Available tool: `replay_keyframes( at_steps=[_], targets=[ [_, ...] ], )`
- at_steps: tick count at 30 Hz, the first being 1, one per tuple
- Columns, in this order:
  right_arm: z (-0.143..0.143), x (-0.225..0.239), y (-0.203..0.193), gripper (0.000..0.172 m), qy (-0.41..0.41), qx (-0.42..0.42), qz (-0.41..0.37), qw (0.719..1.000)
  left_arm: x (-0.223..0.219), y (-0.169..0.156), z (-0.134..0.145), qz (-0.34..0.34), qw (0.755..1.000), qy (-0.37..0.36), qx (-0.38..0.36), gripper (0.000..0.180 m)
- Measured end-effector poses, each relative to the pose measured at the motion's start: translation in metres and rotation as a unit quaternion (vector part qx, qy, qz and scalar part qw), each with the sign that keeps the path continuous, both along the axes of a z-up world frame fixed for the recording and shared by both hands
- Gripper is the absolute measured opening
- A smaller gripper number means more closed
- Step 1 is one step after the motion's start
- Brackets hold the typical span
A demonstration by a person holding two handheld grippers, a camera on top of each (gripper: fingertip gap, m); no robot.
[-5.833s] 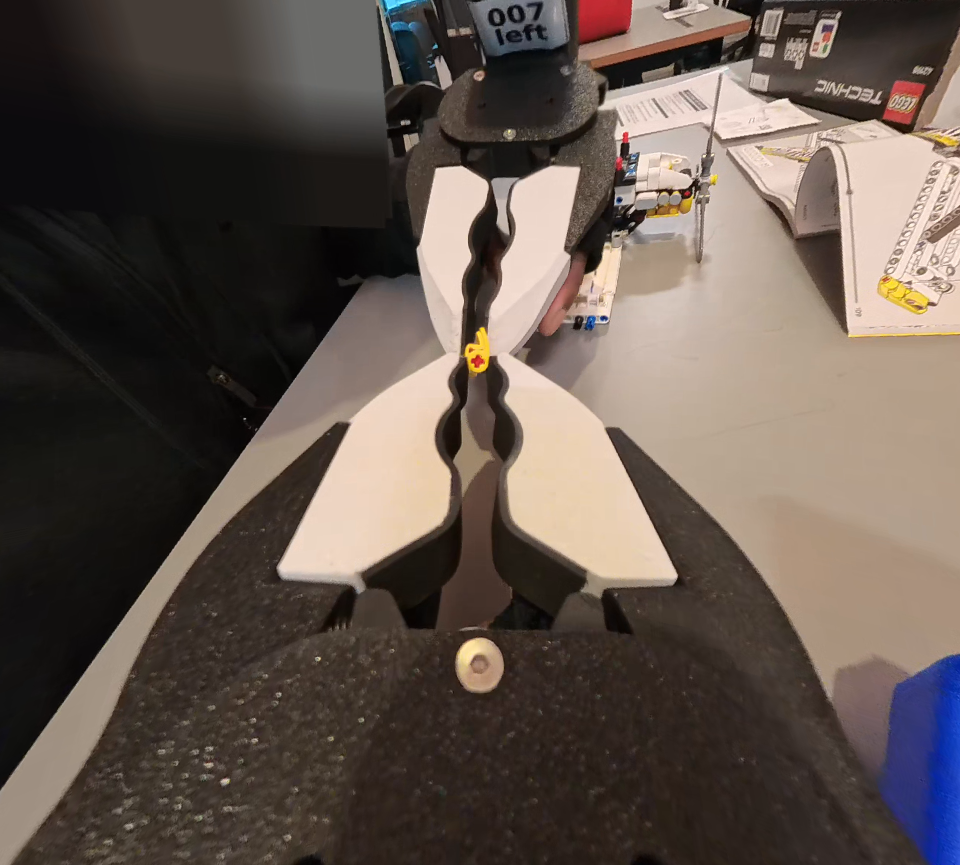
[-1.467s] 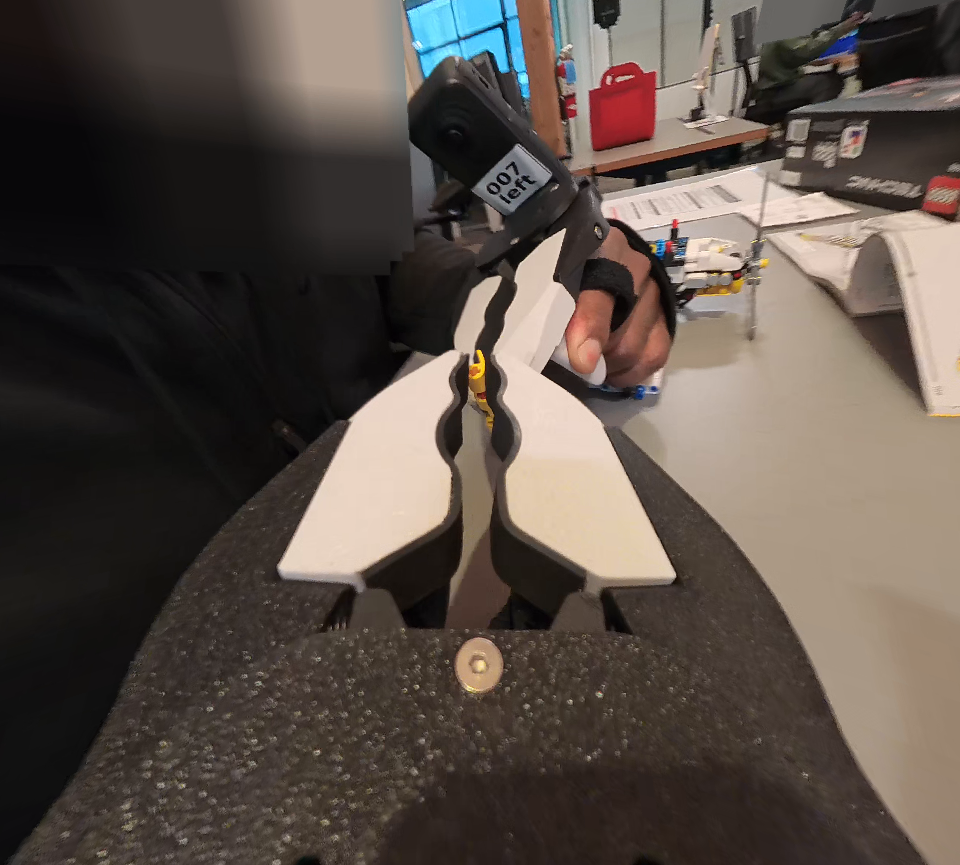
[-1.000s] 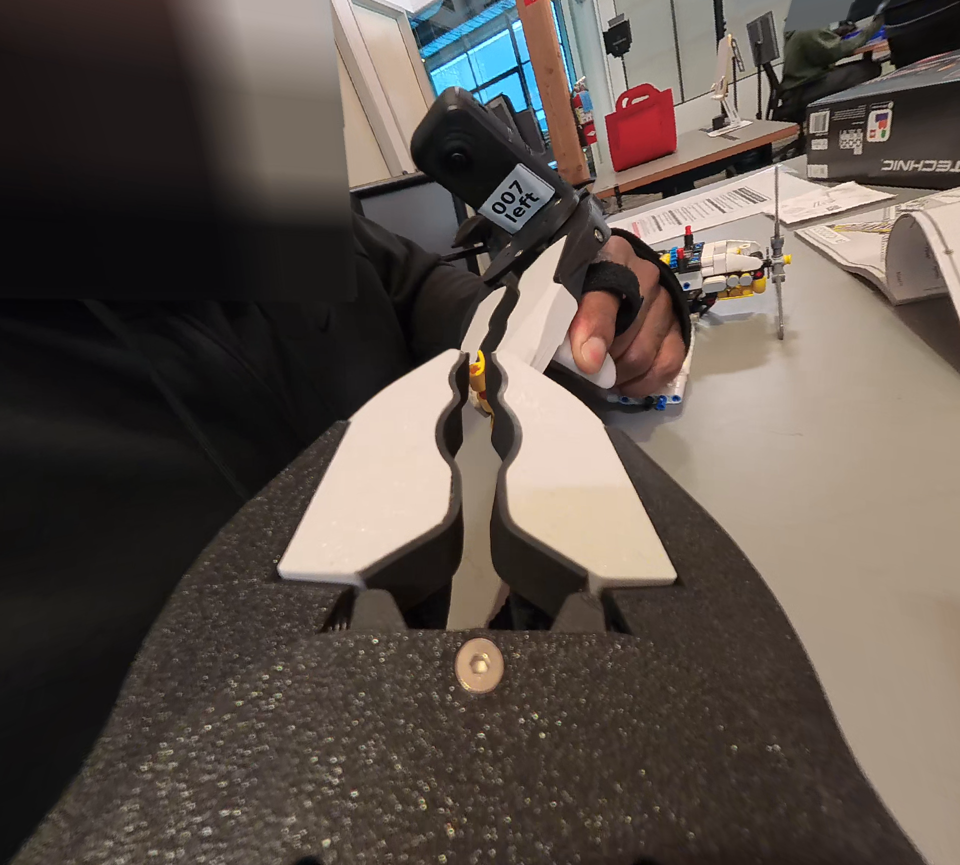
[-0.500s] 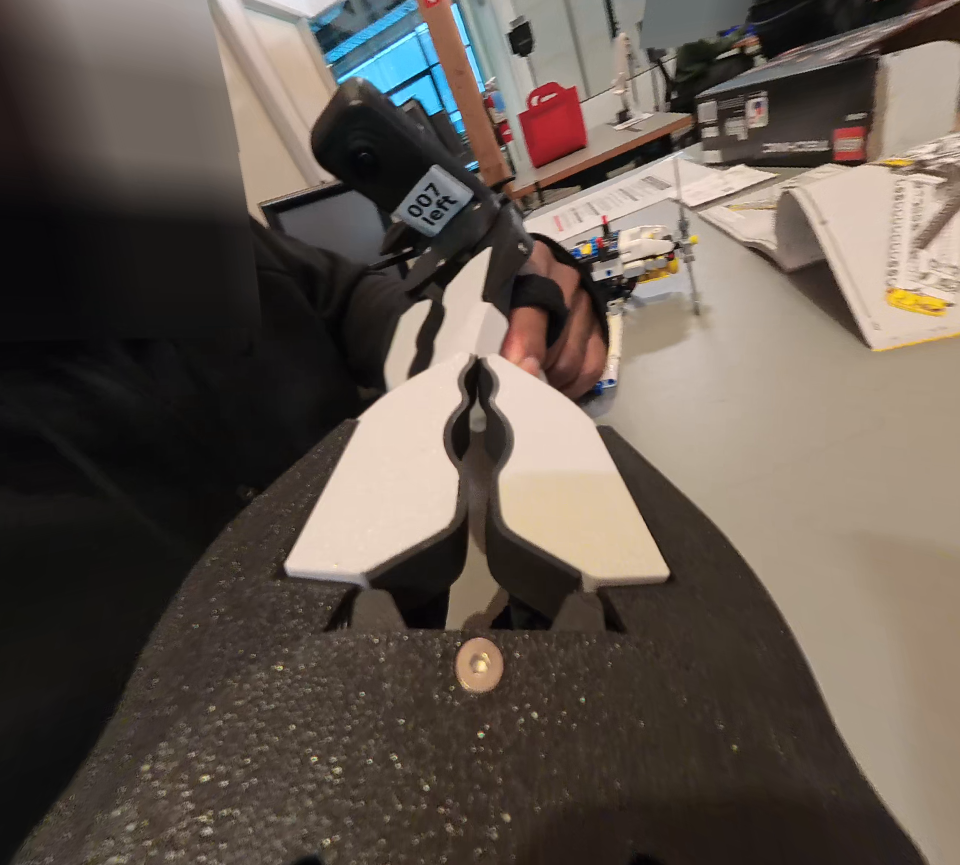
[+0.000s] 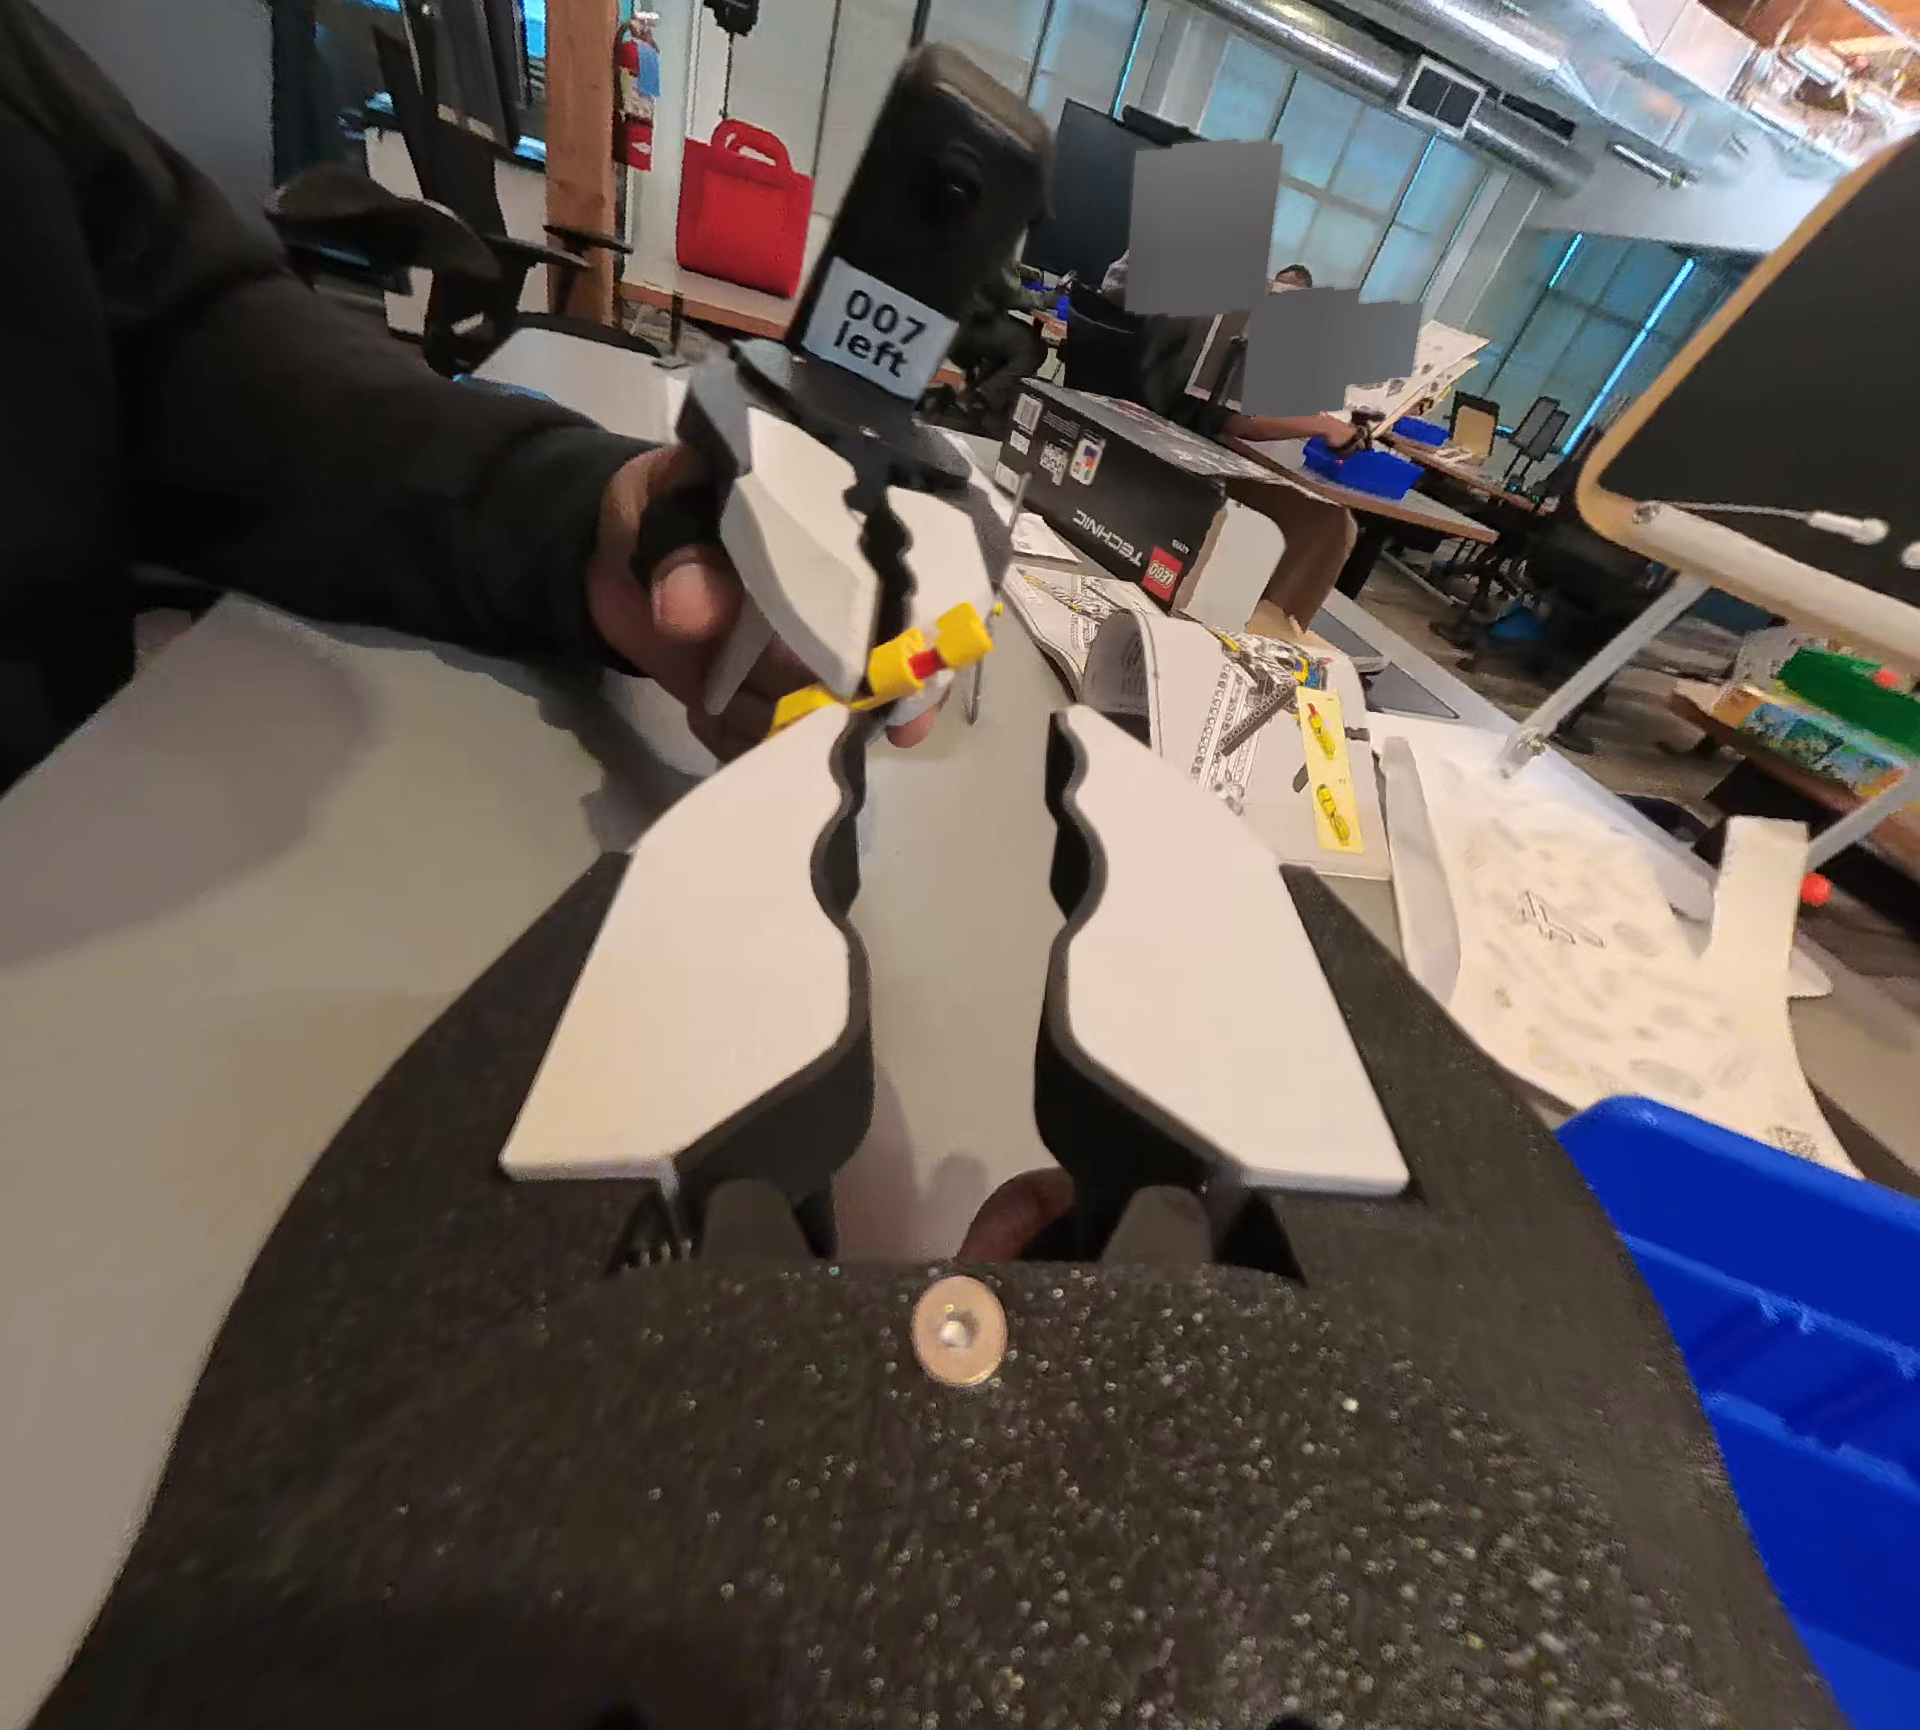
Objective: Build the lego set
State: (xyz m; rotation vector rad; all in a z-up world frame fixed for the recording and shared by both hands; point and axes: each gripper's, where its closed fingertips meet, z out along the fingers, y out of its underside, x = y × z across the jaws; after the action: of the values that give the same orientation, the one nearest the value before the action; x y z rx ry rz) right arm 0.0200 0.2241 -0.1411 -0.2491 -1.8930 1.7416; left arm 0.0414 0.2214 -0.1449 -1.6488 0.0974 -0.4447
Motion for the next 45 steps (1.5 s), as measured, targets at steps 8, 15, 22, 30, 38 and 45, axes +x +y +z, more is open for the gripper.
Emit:
replay_keyframes(
  at_steps=[8, 15, 22, 30, 38, 45],
  targets=[
    [0.015, 0.007, -0.002, 0.029, 0.061, -0.002, -0.008, 0.998, 0.009, 0.0, 0.004, -0.043, 0.995, -0.094, -0.006, 0.004],
    [0.014, 0.012, -0.003, 0.028, 0.054, 0.008, 0.011, 0.998, 0.013, 0.002, 0.004, -0.059, 0.989, -0.133, -0.003, 0.004],
    [0.012, 0.017, -0.006, 0.03, 0.037, 0.004, 0.034, 0.999, 0.016, 0.001, 0.007, -0.079, 0.983, -0.164, 0.005, 0.003],
    [0.01, 0.017, -0.008, 0.026, 0.031, 0.0, 0.028, 0.999, 0.013, 0.002, 0.006, -0.076, 0.978, -0.194, 0.006, 0.003],
    [0.011, 0.012, -0.005, 0.022, 0.009, -0.027, 0.015, 0.999, 0.009, 0.004, 0.008, -0.047, 0.977, -0.207, 0.019, 0.003],
    [0.014, 0.009, -0.002, 0.021, 0.008, -0.044, -0.005, 0.999, 0.004, 0.006, 0.011, -0.02, 0.973, -0.227, 0.037, 0.002]
  ],
)
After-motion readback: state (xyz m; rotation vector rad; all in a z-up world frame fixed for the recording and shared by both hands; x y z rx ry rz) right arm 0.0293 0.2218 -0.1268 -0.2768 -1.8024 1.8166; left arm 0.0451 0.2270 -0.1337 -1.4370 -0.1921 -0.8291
